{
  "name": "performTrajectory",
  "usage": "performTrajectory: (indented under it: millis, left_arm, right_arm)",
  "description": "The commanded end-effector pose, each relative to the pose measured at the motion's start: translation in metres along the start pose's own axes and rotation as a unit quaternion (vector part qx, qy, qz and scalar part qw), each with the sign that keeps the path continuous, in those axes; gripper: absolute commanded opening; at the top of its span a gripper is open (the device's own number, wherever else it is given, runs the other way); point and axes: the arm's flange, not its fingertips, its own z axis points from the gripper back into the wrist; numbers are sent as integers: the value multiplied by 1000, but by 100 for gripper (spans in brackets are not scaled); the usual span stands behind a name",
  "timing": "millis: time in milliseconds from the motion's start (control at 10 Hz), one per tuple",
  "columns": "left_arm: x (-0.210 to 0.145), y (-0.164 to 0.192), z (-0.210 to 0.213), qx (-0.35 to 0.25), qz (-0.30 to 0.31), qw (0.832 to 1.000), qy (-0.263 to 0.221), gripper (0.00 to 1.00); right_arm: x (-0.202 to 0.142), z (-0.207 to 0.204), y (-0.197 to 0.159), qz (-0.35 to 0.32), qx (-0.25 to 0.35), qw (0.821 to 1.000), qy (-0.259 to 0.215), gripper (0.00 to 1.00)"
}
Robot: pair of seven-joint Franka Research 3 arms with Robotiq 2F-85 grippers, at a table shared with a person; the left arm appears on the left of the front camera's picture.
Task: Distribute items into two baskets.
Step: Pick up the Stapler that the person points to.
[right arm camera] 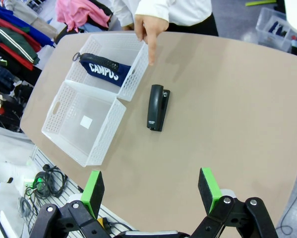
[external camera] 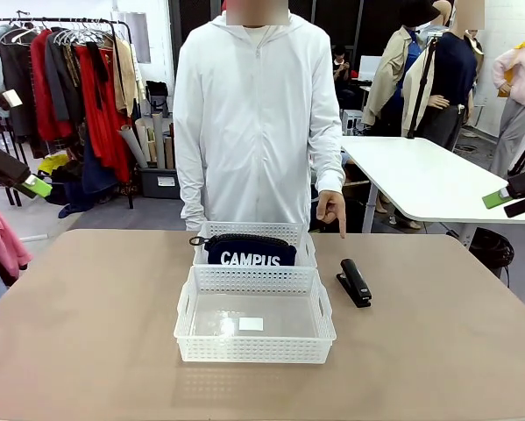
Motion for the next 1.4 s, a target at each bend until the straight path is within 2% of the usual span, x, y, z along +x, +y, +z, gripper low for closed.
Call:
performTrajectory:
  millis: [0,600,1300]
  left_arm:
    - [-1,0,0,0,1,1000,0,97]
    - [-1,0,0,0,1,1000,0,97]
    - [-1,0,0,0,1,1000,0,97]
  right_arm:
    - [14,-17,8,11,11,1000,6,100]
    - [39,-88,47,56,-27,995,84,100]
    - [35,-189,80,113,-86,972,186,100]
